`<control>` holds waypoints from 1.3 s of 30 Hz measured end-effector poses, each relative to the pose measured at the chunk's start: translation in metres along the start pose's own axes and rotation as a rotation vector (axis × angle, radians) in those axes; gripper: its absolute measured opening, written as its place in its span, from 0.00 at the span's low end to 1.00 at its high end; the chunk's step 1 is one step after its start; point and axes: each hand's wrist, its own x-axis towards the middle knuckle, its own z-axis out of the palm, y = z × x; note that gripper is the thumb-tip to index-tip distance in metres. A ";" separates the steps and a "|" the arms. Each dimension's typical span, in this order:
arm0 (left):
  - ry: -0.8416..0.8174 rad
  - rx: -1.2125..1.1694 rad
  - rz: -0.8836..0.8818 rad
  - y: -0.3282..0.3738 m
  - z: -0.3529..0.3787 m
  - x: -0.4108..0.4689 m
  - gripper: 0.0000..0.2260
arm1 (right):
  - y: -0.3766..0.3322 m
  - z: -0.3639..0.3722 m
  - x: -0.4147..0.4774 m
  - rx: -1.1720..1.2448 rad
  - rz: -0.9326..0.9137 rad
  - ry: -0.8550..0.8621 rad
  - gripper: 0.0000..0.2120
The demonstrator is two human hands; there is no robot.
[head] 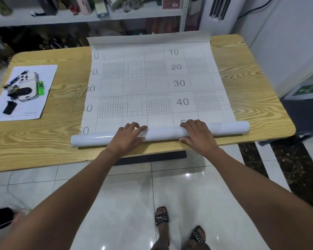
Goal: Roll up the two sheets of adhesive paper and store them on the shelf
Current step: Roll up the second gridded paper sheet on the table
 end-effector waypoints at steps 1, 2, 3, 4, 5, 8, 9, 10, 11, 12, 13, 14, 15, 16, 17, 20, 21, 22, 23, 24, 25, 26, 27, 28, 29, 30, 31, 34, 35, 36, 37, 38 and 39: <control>-0.007 0.002 -0.006 0.001 0.001 0.000 0.19 | -0.001 0.000 0.000 0.008 -0.005 0.004 0.23; -0.006 0.000 -0.007 0.001 0.002 0.000 0.19 | -0.001 0.000 0.000 0.017 -0.009 0.012 0.22; -0.008 -0.007 -0.012 0.001 0.002 0.000 0.19 | -0.001 0.000 0.000 0.023 -0.013 0.017 0.21; -0.010 -0.016 -0.015 0.000 0.002 0.000 0.19 | -0.002 -0.001 0.000 0.028 -0.013 0.016 0.21; -0.015 -0.028 -0.021 0.000 0.001 0.000 0.20 | -0.002 -0.001 0.000 0.031 -0.009 0.011 0.21; -0.014 -0.071 -0.021 0.001 -0.001 0.001 0.20 | -0.003 -0.002 0.000 0.047 0.014 -0.012 0.21; -0.019 -0.077 -0.016 0.001 -0.002 0.002 0.21 | -0.003 -0.002 0.000 0.043 0.014 -0.011 0.21; -0.024 -0.082 -0.008 0.001 -0.002 0.002 0.21 | -0.002 -0.002 0.000 0.037 0.013 -0.012 0.20; -0.033 -0.087 -0.002 0.001 -0.003 0.002 0.22 | -0.001 -0.001 0.000 0.035 0.012 -0.016 0.18; -0.042 -0.091 0.003 0.000 -0.003 0.002 0.22 | 0.000 -0.001 0.000 0.035 0.011 -0.023 0.18; -0.054 -0.094 0.005 0.000 -0.004 0.002 0.22 | 0.001 -0.001 0.000 0.032 0.010 -0.034 0.18; -0.063 -0.098 0.006 0.000 -0.004 0.003 0.23 | 0.001 -0.002 0.000 0.025 0.012 -0.043 0.19; -0.070 -0.103 0.004 0.000 -0.004 0.003 0.23 | 0.001 -0.003 0.000 0.020 0.014 -0.055 0.21; -0.071 -0.112 0.000 0.000 -0.004 0.003 0.23 | 0.001 -0.004 0.000 0.020 0.016 -0.068 0.23; -0.074 -0.124 -0.005 0.001 -0.005 0.003 0.23 | 0.000 -0.005 0.000 0.024 0.019 -0.080 0.25; -0.095 -0.149 0.002 0.002 -0.004 0.002 0.22 | 0.000 -0.006 -0.001 0.030 0.038 -0.100 0.27; -0.097 -0.148 0.007 0.002 -0.004 0.002 0.22 | 0.000 -0.006 -0.001 0.033 0.045 -0.095 0.27; -0.093 -0.146 0.011 0.002 -0.003 0.001 0.22 | 0.000 -0.005 -0.002 0.036 0.050 -0.085 0.27; -0.087 -0.140 0.017 0.002 -0.002 0.001 0.21 | 0.000 -0.005 -0.003 0.038 0.053 -0.078 0.26; -0.081 -0.131 0.025 0.002 -0.002 0.001 0.21 | 0.000 -0.004 -0.005 0.038 0.052 -0.070 0.26; -0.077 -0.122 0.031 0.001 -0.002 0.001 0.21 | 0.000 -0.004 -0.006 0.032 0.050 -0.062 0.26; -0.074 -0.112 0.036 0.001 -0.002 0.001 0.21 | 0.000 -0.003 -0.006 0.021 0.049 -0.057 0.25; -0.069 -0.100 0.042 0.001 -0.002 0.001 0.21 | 0.000 -0.003 -0.007 0.007 0.049 -0.052 0.25; -0.060 -0.085 0.049 0.001 -0.001 0.000 0.21 | 0.000 -0.003 -0.008 -0.004 0.050 -0.047 0.25; -0.049 -0.066 0.051 0.000 -0.001 0.001 0.20 | 0.000 -0.002 -0.009 -0.009 0.051 -0.038 0.25; -0.037 -0.043 0.050 0.000 0.000 0.001 0.19 | 0.000 -0.002 -0.010 -0.008 0.051 -0.030 0.25; -0.029 -0.020 0.048 0.001 0.001 0.001 0.18 | 0.000 -0.002 -0.010 -0.003 0.048 -0.025 0.25; -0.024 0.008 0.049 0.002 0.002 0.001 0.17 | -0.002 -0.002 -0.011 0.006 0.045 -0.012 0.26; -0.024 0.004 0.053 0.002 0.001 0.001 0.17 | -0.002 -0.002 -0.012 0.002 0.044 -0.008 0.26; -0.022 0.000 0.056 0.002 0.001 0.000 0.16 | -0.002 -0.002 -0.011 -0.003 0.042 -0.008 0.26; -0.020 -0.001 0.058 0.002 0.001 0.000 0.17 | -0.002 -0.002 -0.011 -0.009 0.040 -0.008 0.26; -0.022 0.000 0.057 0.002 0.000 0.000 0.17 | -0.003 -0.002 -0.011 -0.011 0.038 -0.005 0.26; -0.028 -0.001 0.051 0.002 0.000 0.000 0.17 | -0.003 -0.002 -0.011 -0.012 0.035 0.001 0.26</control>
